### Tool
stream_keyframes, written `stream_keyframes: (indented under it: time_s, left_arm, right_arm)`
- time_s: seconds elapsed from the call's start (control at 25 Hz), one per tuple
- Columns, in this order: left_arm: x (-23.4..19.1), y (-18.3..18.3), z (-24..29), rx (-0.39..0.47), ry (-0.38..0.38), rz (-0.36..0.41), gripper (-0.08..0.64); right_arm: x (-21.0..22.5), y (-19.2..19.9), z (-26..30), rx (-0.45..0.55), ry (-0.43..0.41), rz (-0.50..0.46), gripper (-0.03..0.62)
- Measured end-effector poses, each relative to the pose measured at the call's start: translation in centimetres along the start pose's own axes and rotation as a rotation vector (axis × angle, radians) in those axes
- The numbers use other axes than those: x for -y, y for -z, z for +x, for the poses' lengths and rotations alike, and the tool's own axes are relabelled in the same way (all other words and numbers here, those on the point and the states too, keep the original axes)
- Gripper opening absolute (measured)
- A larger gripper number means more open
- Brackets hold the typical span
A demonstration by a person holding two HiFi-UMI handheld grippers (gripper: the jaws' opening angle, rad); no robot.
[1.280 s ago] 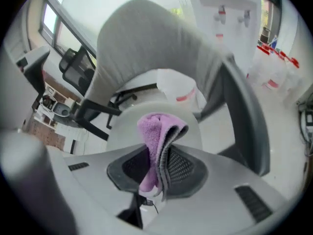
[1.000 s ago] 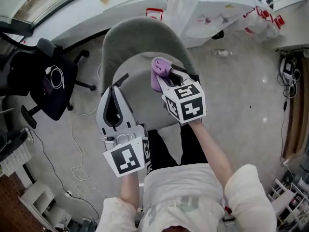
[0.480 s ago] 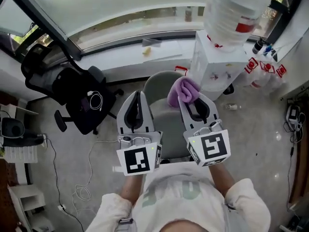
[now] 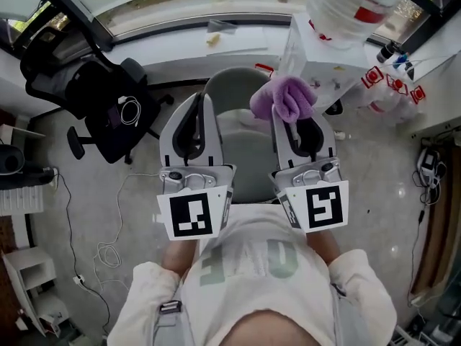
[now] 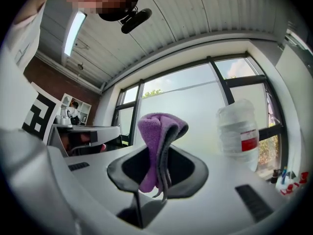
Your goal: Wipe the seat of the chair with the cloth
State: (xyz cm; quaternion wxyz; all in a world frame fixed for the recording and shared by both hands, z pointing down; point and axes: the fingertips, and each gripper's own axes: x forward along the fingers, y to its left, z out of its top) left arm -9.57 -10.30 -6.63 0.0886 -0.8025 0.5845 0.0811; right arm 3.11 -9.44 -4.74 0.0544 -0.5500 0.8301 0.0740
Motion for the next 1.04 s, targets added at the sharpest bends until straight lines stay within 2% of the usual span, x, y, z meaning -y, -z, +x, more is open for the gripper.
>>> stream_keyframes:
  time_s: [0.4,0.68,1.04]
  left_arm:
    - [1.0,-1.0,-0.3,0.02,-0.026,0.008,0.011]
    - [0.8,-1.5,-0.7,0.022,-0.045,0.014,0.011]
    - [0.7,-1.4,-1.5,0.024,-0.051,0.0,0.012]
  right_arm:
    - [1.3,-0.9,-0.7,0.01,-0.019,0.012,0.089]
    - [1.4,-0.8,-0.7,0.001,-0.035,0.053,0.089]
    - [1.1,-0.9,-0.8,-0.006,-0.05,0.033,0.089]
